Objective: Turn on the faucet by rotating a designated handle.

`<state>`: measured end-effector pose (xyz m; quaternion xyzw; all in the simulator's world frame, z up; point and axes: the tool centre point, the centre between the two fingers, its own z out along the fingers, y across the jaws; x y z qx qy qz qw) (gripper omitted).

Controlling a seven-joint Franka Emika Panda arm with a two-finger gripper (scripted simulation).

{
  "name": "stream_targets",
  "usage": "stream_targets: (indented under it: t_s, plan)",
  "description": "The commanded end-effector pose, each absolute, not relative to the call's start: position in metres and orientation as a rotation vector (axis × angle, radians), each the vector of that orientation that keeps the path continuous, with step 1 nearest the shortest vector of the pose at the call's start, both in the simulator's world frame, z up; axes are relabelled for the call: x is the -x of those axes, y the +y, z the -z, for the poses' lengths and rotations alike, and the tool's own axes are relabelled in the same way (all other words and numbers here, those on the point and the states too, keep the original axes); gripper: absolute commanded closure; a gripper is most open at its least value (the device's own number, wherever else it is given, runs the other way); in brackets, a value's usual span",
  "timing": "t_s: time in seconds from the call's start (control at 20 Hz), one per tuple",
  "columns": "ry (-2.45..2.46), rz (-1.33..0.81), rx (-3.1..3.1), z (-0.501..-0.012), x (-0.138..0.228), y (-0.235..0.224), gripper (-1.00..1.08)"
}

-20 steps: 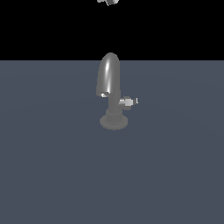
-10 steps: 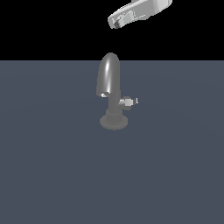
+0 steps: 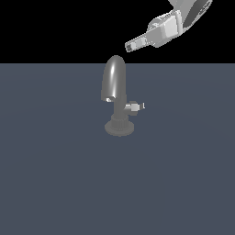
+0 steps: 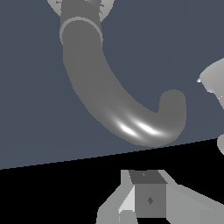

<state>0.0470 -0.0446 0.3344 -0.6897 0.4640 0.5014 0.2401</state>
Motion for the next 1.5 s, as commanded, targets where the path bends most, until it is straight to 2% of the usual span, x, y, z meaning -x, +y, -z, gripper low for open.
stream_targets:
  t_s: [0.0, 0.65, 1.05, 1.45]
  plan:
    - [1.306, -1.410, 1.811, -0.322, -0.053, -0.050, 1.08]
    - [1.469, -1.569, 1.404, -0.250, -0.066, -0.077, 1.08]
    - [1.554, -1.645, 1.130, -0.202, -0.062, -0.089, 1.08]
    - [1.589, -1.676, 0.990, -0.178, -0.056, -0.093, 1.08]
